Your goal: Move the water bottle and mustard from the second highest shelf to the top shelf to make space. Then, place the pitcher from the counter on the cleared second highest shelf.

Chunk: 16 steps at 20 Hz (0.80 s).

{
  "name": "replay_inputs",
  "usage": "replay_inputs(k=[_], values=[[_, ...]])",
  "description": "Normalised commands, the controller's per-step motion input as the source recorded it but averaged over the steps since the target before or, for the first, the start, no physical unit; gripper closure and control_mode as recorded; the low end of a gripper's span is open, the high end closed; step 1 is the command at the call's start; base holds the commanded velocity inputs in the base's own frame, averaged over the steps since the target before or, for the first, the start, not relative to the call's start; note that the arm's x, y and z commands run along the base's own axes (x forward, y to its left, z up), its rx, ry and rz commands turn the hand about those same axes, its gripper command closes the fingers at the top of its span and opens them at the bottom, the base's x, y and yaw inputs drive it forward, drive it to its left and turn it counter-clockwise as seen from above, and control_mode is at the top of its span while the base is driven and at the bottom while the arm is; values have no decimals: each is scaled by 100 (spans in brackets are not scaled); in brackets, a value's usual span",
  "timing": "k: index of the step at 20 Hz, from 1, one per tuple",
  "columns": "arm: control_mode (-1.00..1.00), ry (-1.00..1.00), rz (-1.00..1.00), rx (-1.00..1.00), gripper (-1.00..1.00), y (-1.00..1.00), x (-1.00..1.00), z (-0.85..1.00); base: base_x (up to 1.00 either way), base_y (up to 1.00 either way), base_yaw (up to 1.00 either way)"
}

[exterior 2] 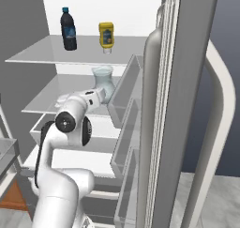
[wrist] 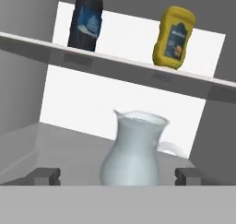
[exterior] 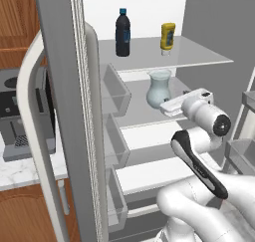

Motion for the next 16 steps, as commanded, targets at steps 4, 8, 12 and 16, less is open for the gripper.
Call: replay_inputs(k=[4,8,12,16], values=[[-100,60,0,-6,-100,9,-67,72,0,0,0],[-100,55,0,-8,-100,1,-85,28,0,0,0],[-100,30,0,-10,-100,2,-100,-14,0,0,0],[-100,19,0,-11,-100,3,-100,-44,0,0,0]])
